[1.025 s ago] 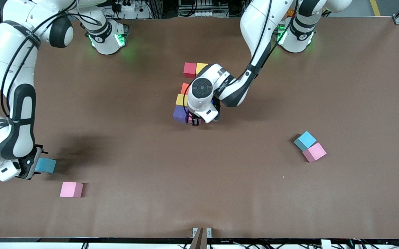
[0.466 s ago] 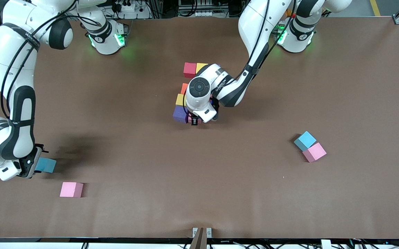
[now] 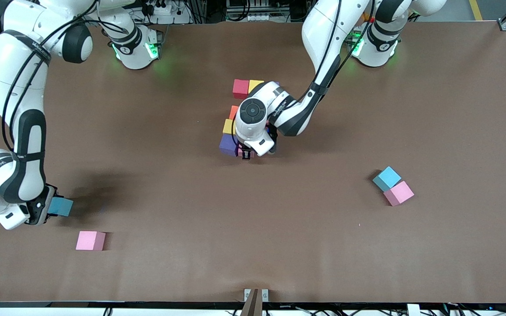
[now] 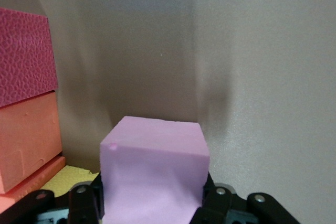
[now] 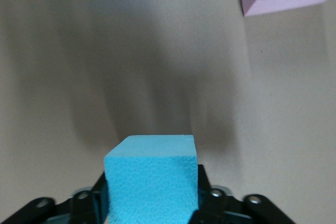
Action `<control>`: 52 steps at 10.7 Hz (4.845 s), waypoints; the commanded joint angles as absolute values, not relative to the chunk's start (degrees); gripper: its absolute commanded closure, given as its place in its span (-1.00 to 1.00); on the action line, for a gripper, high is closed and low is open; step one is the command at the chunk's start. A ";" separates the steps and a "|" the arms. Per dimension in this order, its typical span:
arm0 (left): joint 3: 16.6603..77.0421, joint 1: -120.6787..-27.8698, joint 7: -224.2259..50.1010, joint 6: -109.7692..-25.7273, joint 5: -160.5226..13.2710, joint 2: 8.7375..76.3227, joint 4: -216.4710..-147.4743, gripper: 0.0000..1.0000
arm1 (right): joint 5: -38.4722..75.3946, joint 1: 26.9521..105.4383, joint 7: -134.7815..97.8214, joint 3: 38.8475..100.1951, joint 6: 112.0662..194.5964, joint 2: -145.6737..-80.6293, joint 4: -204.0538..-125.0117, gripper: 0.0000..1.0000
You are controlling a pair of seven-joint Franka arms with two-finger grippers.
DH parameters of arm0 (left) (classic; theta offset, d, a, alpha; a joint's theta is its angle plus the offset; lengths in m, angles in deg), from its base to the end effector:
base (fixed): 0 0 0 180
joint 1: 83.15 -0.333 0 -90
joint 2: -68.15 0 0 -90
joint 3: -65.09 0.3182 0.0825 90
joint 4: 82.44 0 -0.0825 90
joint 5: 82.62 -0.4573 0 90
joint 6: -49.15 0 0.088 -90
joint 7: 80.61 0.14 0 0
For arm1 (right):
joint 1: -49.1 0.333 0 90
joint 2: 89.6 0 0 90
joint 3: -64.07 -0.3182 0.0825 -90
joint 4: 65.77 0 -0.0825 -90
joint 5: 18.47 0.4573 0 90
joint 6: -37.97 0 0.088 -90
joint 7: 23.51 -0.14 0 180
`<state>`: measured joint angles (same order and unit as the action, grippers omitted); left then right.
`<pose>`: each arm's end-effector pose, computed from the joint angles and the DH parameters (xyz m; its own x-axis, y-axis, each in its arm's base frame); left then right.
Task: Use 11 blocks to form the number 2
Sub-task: 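Release pink with the left gripper while the right gripper carries cyan, then lower the cyan cube beside pink with the right gripper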
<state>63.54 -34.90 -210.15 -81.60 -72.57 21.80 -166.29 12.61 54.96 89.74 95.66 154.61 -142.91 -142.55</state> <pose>0.4986 -0.5994 0.1226 0.0503 0.9918 -0.1176 0.9933 -0.0619 -0.0972 0.7513 -0.2343 0.1386 0.1497 0.9872 0.0556 0.9865 -0.1453 -0.0759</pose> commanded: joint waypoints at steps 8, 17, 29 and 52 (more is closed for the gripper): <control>66.85 -36.12 -201.23 -75.41 -76.73 31.31 -165.58 -1.00 | 11.23 66.22 83.13 95.80 138.29 -138.91 -133.90 0.71; 66.75 -53.34 -155.82 -58.90 -79.01 47.48 -166.37 -1.00 | 17.64 88.45 60.52 95.10 133.42 -136.45 -134.50 0.71; 66.67 -72.16 -123.33 -48.50 -80.24 55.41 -166.20 -1.00 | 19.23 117.98 25.71 95.10 157.57 -137.32 -141.25 0.71; 66.49 -72.16 -123.15 -48.50 -80.24 53.30 -166.55 -1.00 | 18.79 122.48 24.14 95.01 169.90 -137.24 -153.58 -1.00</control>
